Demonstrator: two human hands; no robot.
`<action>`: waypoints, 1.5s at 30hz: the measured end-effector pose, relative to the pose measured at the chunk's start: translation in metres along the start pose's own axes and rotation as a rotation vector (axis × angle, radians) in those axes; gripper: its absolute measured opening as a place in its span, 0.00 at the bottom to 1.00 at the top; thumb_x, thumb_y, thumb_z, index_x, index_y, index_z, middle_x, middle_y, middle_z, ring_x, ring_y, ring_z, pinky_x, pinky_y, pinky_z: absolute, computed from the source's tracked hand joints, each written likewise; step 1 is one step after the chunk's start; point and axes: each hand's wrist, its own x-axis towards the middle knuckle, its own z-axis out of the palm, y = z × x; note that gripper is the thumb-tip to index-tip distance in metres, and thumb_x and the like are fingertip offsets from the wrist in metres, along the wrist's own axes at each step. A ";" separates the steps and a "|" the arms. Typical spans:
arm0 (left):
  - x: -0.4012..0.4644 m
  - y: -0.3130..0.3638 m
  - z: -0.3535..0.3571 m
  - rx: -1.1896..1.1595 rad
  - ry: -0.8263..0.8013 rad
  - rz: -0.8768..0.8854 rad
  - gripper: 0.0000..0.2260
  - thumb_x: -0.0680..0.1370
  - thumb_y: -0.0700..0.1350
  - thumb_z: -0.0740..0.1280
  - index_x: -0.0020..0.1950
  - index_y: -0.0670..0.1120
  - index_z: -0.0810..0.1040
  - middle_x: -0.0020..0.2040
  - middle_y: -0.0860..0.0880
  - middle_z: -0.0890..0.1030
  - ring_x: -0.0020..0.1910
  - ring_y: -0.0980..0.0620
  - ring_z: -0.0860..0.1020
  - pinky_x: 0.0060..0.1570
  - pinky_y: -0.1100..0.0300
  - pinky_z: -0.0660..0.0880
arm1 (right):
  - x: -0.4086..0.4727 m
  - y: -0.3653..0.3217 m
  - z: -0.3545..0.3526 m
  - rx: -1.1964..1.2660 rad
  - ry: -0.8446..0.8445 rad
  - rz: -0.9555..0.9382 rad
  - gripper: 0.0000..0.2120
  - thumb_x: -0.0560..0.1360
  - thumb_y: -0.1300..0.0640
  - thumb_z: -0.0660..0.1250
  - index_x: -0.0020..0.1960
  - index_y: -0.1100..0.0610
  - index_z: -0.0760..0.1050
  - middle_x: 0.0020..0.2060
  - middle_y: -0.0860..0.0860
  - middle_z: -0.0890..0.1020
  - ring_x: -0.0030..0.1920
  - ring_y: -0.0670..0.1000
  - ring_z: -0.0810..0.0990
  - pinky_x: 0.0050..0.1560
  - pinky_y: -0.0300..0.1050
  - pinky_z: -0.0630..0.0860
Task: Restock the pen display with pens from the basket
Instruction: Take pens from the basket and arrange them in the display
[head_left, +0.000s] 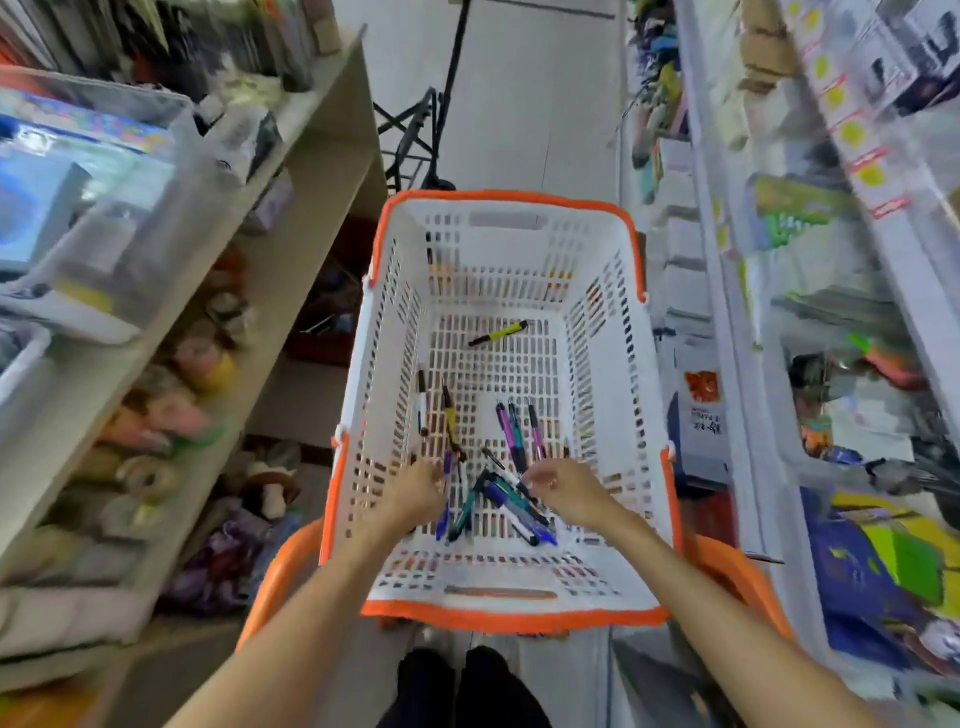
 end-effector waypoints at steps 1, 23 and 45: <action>0.011 -0.004 0.007 0.001 -0.036 -0.042 0.19 0.77 0.35 0.62 0.68 0.41 0.69 0.65 0.43 0.74 0.64 0.45 0.73 0.63 0.55 0.71 | 0.012 0.004 0.007 -0.039 -0.006 0.017 0.12 0.79 0.61 0.62 0.61 0.55 0.76 0.64 0.53 0.76 0.62 0.52 0.75 0.62 0.45 0.71; 0.095 -0.012 0.079 0.205 0.154 -0.010 0.09 0.75 0.52 0.67 0.45 0.47 0.77 0.43 0.48 0.81 0.41 0.48 0.80 0.39 0.58 0.77 | 0.074 0.025 0.087 -0.730 -0.022 0.042 0.19 0.79 0.59 0.61 0.67 0.64 0.62 0.57 0.58 0.78 0.55 0.55 0.79 0.48 0.46 0.73; 0.069 0.023 -0.003 -1.479 -0.597 -0.091 0.14 0.82 0.41 0.57 0.66 0.46 0.74 0.60 0.43 0.80 0.52 0.45 0.80 0.54 0.48 0.77 | 0.055 -0.013 -0.013 0.857 -0.211 0.068 0.15 0.82 0.52 0.56 0.62 0.57 0.74 0.46 0.57 0.83 0.42 0.53 0.82 0.43 0.48 0.80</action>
